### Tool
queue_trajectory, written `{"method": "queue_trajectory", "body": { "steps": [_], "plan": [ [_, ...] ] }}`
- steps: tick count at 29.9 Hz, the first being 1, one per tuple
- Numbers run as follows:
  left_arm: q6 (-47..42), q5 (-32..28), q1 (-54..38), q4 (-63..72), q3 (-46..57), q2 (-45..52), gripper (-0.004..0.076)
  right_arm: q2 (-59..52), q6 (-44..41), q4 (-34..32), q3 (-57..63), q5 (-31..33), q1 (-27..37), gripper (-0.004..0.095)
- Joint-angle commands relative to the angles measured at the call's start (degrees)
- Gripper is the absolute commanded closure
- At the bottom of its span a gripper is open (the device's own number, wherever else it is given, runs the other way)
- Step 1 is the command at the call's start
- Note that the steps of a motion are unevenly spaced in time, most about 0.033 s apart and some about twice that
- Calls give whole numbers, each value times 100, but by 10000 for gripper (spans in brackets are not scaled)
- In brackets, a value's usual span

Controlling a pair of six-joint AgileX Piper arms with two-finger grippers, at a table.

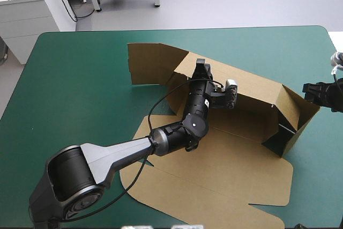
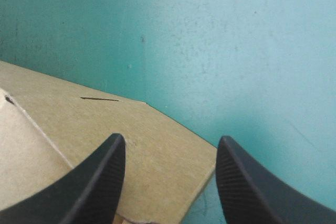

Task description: Fold the box

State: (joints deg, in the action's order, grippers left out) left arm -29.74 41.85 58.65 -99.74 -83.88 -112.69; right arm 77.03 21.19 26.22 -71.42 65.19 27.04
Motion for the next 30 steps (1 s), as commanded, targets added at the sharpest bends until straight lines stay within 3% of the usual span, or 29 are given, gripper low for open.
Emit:
{"method": "queue_trajectory", "body": {
  "steps": [1,4,15,21,30],
  "plan": [
    [-146,-175,7,211,-73,168,732,-396,377,484,490,458,-5,413],
    [-146,-175,7,211,-73,168,732,-655,593,938,749,417,-5,413],
    [-150,-175,7,211,-73,168,732,-1223,657,931,774,249,-5,413],
    [-150,-175,7,211,-73,168,732,-1223,1516,1109,996,-118,-5,413],
    [-150,-175,7,211,-73,168,732,-1223,3347,2212,2368,-777,-5,413]
  ]
}}
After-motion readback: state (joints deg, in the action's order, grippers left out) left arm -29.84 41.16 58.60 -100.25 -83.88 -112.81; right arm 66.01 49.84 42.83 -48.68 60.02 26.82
